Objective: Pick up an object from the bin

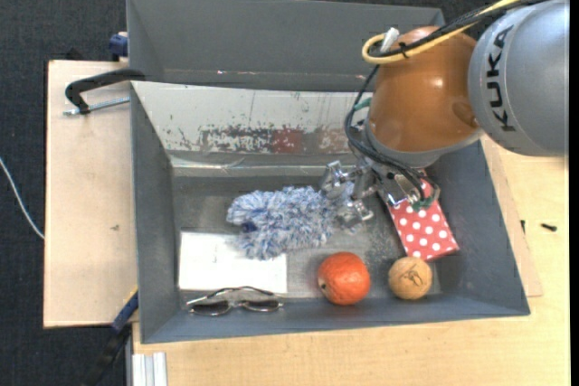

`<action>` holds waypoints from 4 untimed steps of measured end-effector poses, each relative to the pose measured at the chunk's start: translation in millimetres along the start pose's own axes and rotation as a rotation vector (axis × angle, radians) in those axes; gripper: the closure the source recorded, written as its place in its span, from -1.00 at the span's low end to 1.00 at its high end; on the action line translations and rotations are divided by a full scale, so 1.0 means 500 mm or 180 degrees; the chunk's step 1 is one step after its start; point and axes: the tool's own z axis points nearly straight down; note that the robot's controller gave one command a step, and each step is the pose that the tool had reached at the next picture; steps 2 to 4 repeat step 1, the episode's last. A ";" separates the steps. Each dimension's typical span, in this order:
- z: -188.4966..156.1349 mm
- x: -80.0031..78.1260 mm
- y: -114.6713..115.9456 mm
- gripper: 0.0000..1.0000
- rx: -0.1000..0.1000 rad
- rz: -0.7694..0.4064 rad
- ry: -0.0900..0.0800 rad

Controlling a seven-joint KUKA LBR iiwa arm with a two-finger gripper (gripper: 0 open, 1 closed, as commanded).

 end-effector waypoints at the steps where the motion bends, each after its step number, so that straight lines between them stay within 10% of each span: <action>1: -0.084 -0.055 -0.002 1.00 0.0002 -0.0075 0.0004; 4: -0.084 -0.055 -0.002 1.00 0.0002 -0.0075 0.0004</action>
Offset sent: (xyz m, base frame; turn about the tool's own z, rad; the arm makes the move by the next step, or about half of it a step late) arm 0.0000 0.0000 0.0000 0.0000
